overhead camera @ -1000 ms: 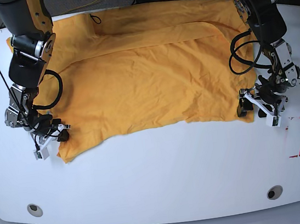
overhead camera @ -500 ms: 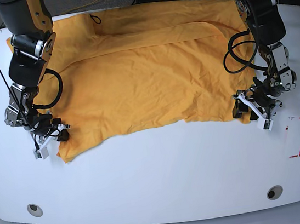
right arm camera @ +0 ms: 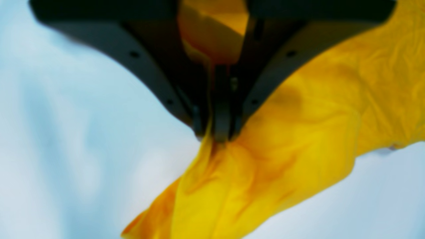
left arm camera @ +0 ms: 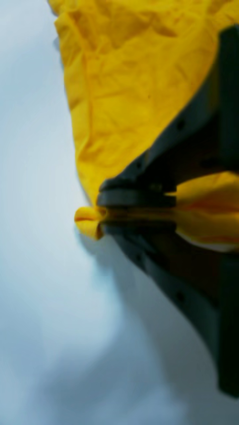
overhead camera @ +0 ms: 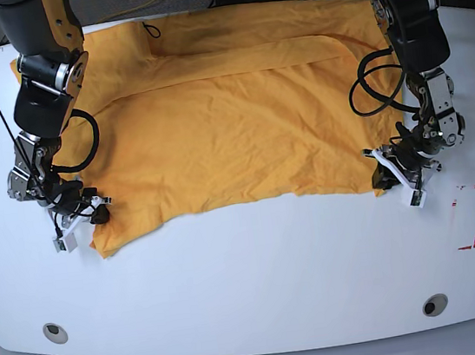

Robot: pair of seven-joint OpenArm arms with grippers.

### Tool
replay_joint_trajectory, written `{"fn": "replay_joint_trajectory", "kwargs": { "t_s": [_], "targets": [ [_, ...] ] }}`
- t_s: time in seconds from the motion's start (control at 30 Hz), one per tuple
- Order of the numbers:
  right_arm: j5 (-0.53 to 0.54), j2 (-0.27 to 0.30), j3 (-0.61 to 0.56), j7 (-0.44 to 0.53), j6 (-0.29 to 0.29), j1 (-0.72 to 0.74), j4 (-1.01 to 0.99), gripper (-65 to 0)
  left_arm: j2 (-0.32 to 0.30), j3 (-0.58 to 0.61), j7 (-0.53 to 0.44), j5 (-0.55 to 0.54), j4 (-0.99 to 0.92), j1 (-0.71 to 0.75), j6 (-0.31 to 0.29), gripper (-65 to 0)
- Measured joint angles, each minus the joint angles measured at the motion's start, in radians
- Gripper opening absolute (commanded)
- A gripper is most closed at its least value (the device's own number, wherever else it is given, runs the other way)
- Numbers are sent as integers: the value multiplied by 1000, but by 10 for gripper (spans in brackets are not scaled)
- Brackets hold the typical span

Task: Layout the t-shirt on the table in an organized manner, then fold the t-shirt properly
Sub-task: 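Hold the hem corners and adjust the grip, tensioning the hem edge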

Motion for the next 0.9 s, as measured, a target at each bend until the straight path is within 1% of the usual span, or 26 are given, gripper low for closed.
{"fn": "replay_joint_trajectory", "kwargs": {
  "t_s": [0.13,0.33,0.37,0.43,0.47,0.53,0.7,0.83,0.9],
  "targets": [
    [0,0,0,0,0,0,0,-613,0,0,4,0,11,2,0,-623],
    [0,0,0,-5,0,0,6,-615,11,-29,54,33,103,30,-7,-623],
    [0,-1,1,-24,0,-2,20,-615,11,-35,57,37,116,34,-7,-623],
    [-1,-4,1,-90,0,-6,67,-615,11,-44,62,42,139,42,-7,-623],
    [-10,-6,2,-130,-1,-11,100,-615,11,-48,65,42,158,47,-7,-623],
    [-16,-7,3,-178,0,-25,184,-615,11,-51,64,42,205,58,-7,-623],
    [-2,-3,6,-250,0,-48,369,-615,11,-51,60,41,321,93,-7,-623],
    [0,-6,7,-298,0,-55,443,-615,18,-50,61,38,388,118,-7,-623],
    [0,-15,7,-330,0,-61,472,-615,27,-51,86,38,417,130,-6,-623]
  ]
}}
